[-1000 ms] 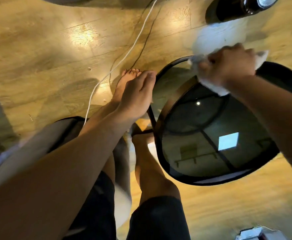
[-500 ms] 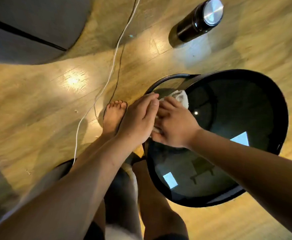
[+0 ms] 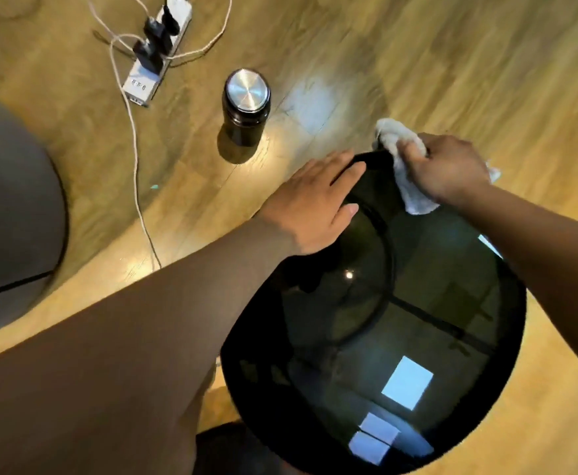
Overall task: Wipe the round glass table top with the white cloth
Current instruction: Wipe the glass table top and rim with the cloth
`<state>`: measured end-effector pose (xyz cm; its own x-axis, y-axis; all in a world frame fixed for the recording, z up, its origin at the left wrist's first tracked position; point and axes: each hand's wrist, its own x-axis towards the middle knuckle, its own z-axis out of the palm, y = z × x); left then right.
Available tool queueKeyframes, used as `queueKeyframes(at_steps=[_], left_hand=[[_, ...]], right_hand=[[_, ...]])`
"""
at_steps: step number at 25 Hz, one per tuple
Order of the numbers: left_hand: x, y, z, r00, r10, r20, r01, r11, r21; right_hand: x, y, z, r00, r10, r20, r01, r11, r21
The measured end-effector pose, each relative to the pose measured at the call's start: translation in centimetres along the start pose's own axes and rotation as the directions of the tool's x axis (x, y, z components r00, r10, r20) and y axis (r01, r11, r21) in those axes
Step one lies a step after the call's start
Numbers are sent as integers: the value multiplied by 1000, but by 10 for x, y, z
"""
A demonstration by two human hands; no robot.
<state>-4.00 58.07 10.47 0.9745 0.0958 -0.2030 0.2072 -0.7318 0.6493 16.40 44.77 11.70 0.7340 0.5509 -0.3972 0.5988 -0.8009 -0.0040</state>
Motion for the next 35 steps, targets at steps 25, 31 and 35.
queueKeyframes(at_steps=[25, 31, 35], left_hand=[[111, 20, 23, 949, 316, 0, -297, 893, 337], [110, 19, 23, 937, 345, 51, -337, 859, 385], [106, 34, 21, 956, 282, 78, -288, 860, 422]], right_hand=[[-128, 209, 44, 972, 231, 51, -217, 791, 573], [-1, 114, 19, 974, -204, 104, 131, 869, 477], [-33, 157, 37, 999, 16, 34, -32, 838, 545]])
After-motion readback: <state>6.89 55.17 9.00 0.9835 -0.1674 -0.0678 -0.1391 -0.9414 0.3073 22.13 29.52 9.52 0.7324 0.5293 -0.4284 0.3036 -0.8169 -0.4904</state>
